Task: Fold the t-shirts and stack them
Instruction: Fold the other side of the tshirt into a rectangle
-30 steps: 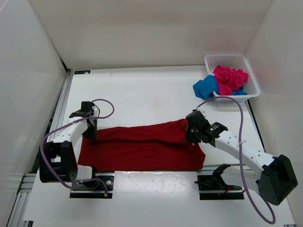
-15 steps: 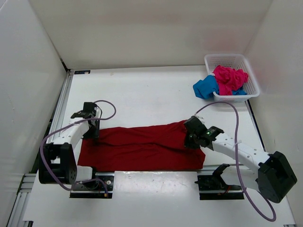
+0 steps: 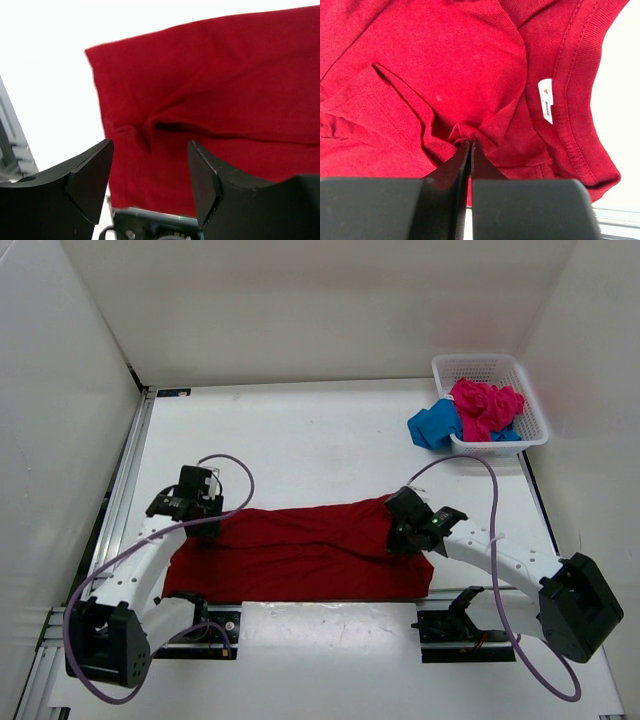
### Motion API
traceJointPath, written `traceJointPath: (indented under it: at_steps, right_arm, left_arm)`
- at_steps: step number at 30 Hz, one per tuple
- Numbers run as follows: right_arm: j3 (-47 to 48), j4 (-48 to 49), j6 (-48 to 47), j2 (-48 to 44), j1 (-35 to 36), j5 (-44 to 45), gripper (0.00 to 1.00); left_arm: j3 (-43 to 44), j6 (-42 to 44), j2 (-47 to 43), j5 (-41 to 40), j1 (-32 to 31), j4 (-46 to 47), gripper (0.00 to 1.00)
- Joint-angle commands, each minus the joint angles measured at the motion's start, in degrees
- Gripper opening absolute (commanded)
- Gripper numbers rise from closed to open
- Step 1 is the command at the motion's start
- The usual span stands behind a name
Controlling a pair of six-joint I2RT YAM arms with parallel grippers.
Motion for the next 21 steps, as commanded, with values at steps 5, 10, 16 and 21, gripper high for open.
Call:
traceJointPath:
  at_steps: [5, 10, 16, 21]
  right_arm:
    - [-0.9, 1.9, 0.6, 0.1, 0.3, 0.2, 0.0]
    - [-0.9, 1.9, 0.1, 1.2, 0.3, 0.2, 0.0]
    - [-0.9, 2.4, -0.5, 1.7, 0.3, 0.2, 0.0]
    - [-0.9, 2.4, -1.0, 1.7, 0.3, 0.2, 0.0]
  left_arm:
    - [-8.5, 0.0, -3.7, -4.2, -6.6, 9.1, 0.72]
    - [-8.5, 0.0, -3.2, -6.6, -7.7, 11.3, 0.72]
    - [-8.5, 0.0, -1.4, -10.7, -7.7, 12.9, 0.72]
    - [-12.0, 0.0, -3.3, -11.3, -7.7, 12.9, 0.72]
